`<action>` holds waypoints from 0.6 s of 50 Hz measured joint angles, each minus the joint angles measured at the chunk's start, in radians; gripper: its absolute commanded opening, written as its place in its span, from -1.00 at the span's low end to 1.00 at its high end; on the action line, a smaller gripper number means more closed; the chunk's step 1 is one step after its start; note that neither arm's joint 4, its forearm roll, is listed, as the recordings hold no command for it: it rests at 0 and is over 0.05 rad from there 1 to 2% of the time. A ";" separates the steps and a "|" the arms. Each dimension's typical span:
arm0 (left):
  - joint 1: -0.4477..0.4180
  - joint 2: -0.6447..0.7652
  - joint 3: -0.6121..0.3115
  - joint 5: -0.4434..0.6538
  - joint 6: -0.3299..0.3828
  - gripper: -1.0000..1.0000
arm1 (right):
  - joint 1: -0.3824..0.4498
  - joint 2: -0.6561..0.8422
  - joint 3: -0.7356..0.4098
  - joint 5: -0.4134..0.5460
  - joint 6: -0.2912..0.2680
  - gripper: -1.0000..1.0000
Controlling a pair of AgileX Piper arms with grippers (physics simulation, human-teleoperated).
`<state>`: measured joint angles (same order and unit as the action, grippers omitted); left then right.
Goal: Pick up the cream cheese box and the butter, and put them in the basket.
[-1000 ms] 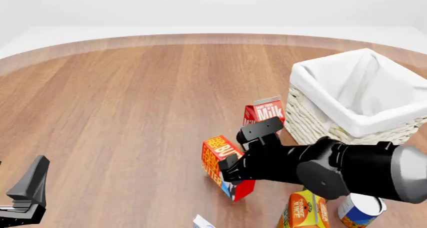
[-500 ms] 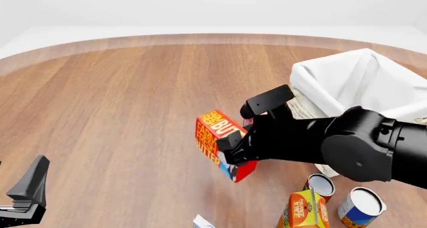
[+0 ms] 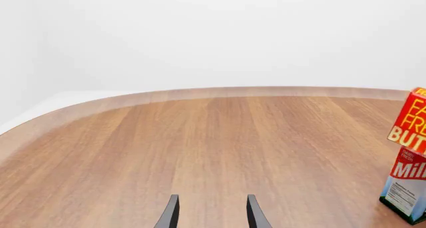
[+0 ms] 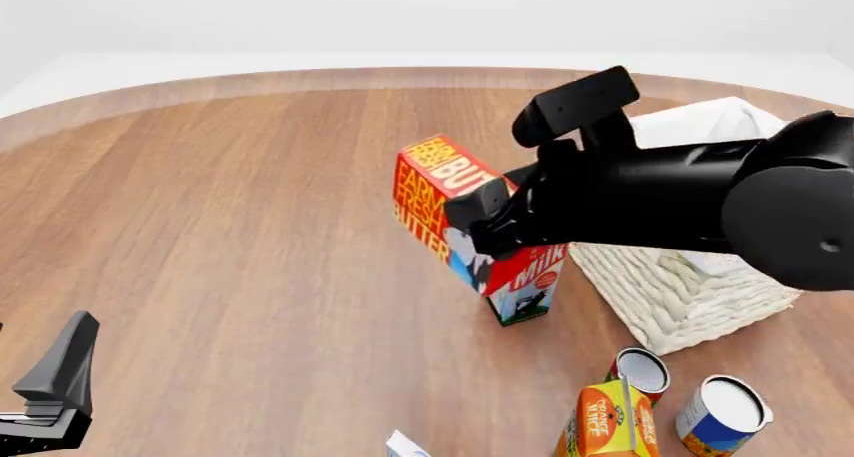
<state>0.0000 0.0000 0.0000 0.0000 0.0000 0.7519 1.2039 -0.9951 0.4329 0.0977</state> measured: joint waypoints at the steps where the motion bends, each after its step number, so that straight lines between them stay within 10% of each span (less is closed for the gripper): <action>1: 0.000 0.000 0.000 0.000 0.000 1.00 | -0.003 -0.003 -0.008 0.005 -0.002 -1.00; 30: 0.000 0.000 0.000 0.000 0.000 1.00 | -0.226 -0.063 -0.121 0.102 -0.100 -1.00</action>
<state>0.0000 0.0000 0.0000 0.0000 0.0000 0.5260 1.1405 -1.1159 0.5349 -0.0024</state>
